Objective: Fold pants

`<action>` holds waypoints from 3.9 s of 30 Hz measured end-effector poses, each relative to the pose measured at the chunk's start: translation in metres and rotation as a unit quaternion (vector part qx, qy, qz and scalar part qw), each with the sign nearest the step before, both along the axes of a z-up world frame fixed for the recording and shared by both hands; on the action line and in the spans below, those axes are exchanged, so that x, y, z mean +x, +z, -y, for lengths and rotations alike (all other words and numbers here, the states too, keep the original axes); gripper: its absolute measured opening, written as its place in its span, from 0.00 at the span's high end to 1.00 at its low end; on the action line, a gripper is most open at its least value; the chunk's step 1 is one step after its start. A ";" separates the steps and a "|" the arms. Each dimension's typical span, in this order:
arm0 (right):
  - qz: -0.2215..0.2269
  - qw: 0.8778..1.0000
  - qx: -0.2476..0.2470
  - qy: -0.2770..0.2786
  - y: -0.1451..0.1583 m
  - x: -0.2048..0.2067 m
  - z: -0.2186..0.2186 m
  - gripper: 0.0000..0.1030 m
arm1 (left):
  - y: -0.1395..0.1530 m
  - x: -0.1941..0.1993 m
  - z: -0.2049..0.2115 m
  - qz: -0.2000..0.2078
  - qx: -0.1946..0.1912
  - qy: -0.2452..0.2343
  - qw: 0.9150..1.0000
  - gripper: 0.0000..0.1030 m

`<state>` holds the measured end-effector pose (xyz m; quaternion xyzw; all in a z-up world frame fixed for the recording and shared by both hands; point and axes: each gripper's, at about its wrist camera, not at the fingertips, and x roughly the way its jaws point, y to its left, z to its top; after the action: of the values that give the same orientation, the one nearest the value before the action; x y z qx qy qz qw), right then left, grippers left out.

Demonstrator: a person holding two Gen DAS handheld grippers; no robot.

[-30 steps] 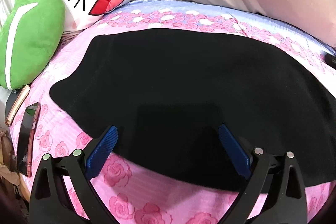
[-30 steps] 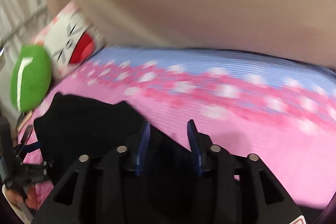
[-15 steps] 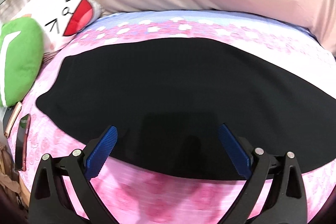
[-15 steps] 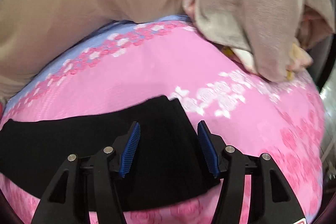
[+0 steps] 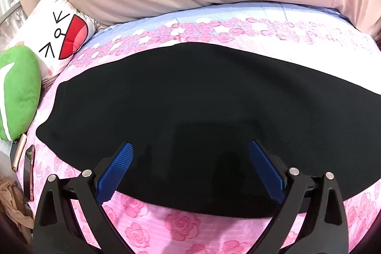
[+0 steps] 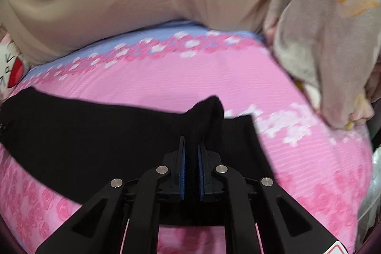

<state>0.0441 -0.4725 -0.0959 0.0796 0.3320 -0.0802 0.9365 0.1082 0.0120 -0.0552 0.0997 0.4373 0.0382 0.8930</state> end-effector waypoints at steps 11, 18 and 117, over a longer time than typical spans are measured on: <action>0.012 0.995 0.075 -0.067 0.003 -0.007 0.076 0.69 | -0.003 -0.005 0.011 0.003 0.008 -0.019 1.000 0.07; -0.030 0.995 0.080 -0.049 -0.014 0.011 0.067 0.57 | -0.004 -0.011 0.010 0.005 -0.001 -0.021 1.000 0.07; 0.066 0.975 0.173 0.121 0.108 0.055 -0.188 0.82 | -0.020 -0.057 -0.140 0.029 -0.112 0.047 0.992 0.05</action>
<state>0.0991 -0.2847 0.0124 0.2046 0.2855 0.0975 0.9312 0.0510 0.1521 -0.0748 -0.0224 0.4173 0.0334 0.9079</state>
